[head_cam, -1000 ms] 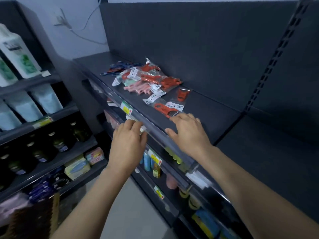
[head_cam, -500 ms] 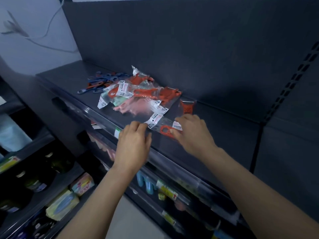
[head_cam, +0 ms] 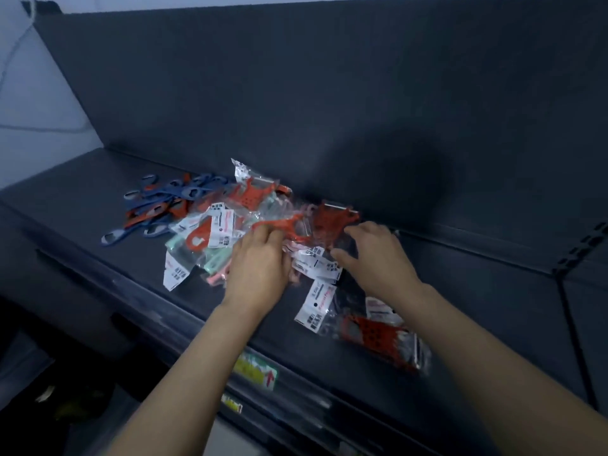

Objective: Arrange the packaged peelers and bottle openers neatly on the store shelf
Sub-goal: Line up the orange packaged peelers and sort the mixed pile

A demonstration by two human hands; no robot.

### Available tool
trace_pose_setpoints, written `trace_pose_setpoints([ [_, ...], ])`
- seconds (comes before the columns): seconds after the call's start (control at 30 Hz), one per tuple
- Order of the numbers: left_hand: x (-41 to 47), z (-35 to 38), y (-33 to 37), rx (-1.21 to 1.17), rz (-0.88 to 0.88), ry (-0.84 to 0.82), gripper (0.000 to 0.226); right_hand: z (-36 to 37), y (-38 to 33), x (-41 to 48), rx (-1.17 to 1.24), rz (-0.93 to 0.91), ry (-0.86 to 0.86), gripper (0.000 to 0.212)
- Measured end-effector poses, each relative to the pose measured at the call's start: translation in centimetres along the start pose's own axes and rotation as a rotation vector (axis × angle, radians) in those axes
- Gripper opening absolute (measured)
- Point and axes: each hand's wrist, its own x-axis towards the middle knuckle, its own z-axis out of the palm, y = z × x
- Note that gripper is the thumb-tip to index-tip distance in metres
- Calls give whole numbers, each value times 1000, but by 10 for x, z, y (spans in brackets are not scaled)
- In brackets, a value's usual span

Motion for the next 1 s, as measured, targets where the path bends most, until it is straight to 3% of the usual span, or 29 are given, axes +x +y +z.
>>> trace_pose_setpoints([
  [0.27, 67, 20, -47, 122, 286, -238, 52, 24, -32, 52, 139, 344, 35, 64],
  [0.43, 82, 15, -58, 43, 313, -270, 53, 38, -46, 74, 209, 515, 94, 61],
  [0.53, 84, 12, -62, 15, 286, -288, 56, 39, -48, 82, 236, 600, 124, 61],
  [0.63, 86, 4, -67, -33, 234, -256, 52, 40, -49, 89, 221, 651, 86, 74],
  [0.8, 99, -11, -94, -13, 13, -157, 55, 43, -51, 101, 203, 695, 33, 82],
  [1.0, 111, 0, -101, 50, -146, -246, 77, 45, -54, 109, 282, 724, 35, 81],
])
